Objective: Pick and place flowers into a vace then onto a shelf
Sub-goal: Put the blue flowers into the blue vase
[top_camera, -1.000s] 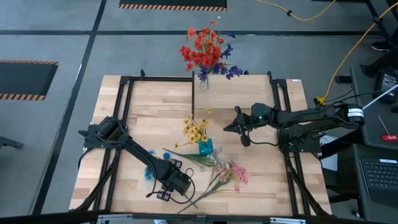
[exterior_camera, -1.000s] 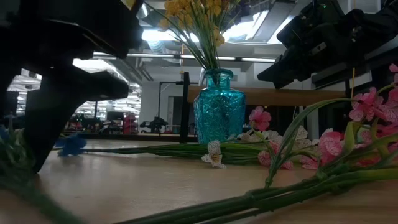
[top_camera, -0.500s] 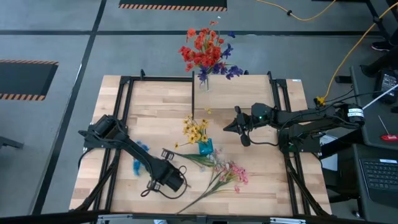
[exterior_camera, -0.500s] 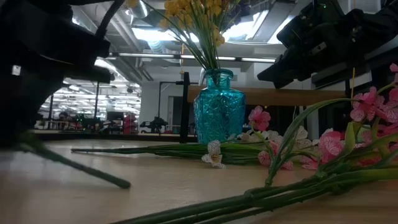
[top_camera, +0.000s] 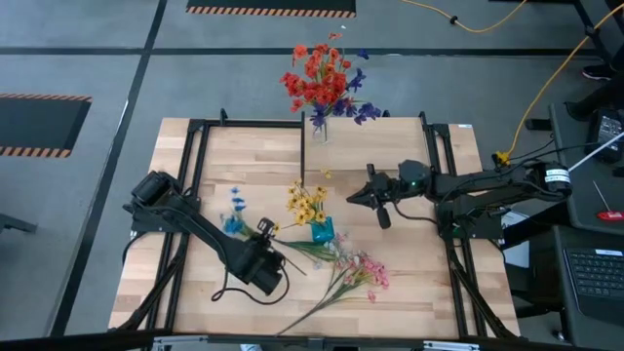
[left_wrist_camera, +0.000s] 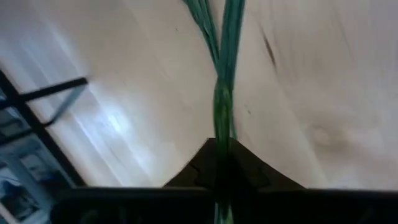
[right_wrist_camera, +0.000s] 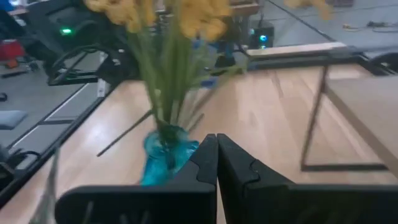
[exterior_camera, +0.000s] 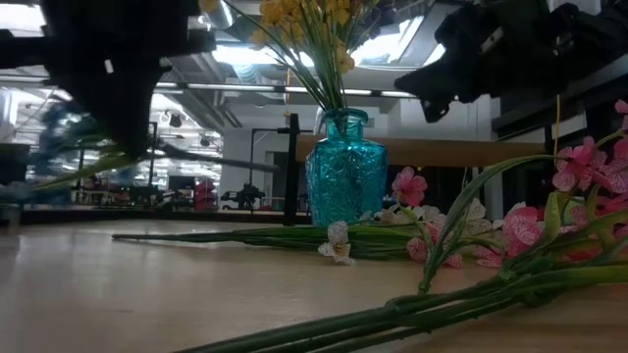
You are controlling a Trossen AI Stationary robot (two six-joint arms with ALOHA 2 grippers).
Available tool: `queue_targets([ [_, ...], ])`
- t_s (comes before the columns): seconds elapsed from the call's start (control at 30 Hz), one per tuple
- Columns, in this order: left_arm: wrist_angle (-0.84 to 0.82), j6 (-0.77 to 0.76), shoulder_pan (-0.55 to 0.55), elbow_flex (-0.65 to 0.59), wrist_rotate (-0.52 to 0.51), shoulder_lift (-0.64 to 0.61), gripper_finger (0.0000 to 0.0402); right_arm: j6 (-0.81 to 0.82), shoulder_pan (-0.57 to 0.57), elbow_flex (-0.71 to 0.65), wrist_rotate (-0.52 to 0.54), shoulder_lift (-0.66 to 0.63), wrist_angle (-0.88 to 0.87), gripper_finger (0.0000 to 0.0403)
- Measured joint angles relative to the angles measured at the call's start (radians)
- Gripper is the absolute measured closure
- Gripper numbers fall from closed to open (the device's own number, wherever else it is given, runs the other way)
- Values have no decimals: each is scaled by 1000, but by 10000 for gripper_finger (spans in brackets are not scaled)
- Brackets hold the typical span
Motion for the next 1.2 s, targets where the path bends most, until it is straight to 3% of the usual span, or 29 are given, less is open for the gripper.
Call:
queue_targets([
  [0.27,1,66,-20,0,-66,-5,392,-20,133,101,10,-4,-157,399],
  [0.47,1,78,-52,1,-140,-5,392,-28,300,190,282,-3,-337,401],
  [0.77,-1,152,-121,30,-251,-5,392,26,518,200,496,12,-270,401],
  [0.97,-1,153,-160,102,-325,-5,392,26,567,205,508,127,-63,401],
  [1.2,-4,225,-199,141,-397,-6,391,20,567,407,508,314,-150,399],
])
